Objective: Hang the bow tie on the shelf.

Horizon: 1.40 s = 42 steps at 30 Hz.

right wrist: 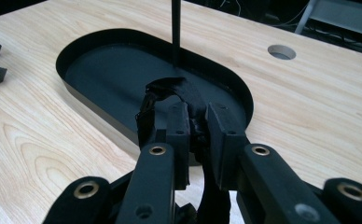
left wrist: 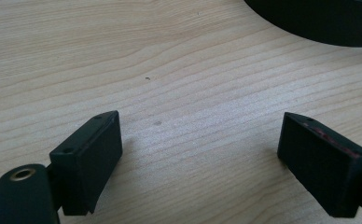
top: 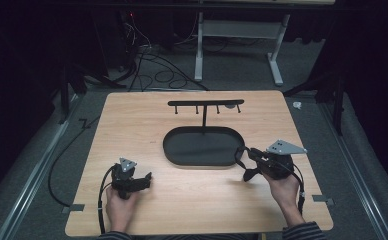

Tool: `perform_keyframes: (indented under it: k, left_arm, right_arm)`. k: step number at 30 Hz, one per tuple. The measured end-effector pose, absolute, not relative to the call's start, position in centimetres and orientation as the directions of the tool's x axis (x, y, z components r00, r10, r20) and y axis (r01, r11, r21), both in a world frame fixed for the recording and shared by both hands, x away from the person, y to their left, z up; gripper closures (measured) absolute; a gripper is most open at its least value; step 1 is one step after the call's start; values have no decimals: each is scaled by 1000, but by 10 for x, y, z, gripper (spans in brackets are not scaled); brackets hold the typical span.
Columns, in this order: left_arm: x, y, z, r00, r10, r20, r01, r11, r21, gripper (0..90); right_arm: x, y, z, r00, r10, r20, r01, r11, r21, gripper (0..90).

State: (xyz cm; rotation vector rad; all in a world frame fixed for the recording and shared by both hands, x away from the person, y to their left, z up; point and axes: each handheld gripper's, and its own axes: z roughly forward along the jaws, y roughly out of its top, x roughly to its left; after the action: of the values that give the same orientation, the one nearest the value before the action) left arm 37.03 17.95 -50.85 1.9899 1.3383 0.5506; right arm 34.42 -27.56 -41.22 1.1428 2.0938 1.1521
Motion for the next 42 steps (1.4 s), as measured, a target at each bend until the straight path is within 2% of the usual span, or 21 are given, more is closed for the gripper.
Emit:
perform_keyframes:
  k: [33,42]
  left_arm:
    - [370,180,-508,386,922,-21,641,-252,725,142]
    - [370,180,-508,385,922,-21,641,-251,725,142]
  right_arm:
    - [366,-254,-391,-581,814,-8,411,302,860,807]
    - [376,-243,-384,-596,801,-45,397,343,852,807]
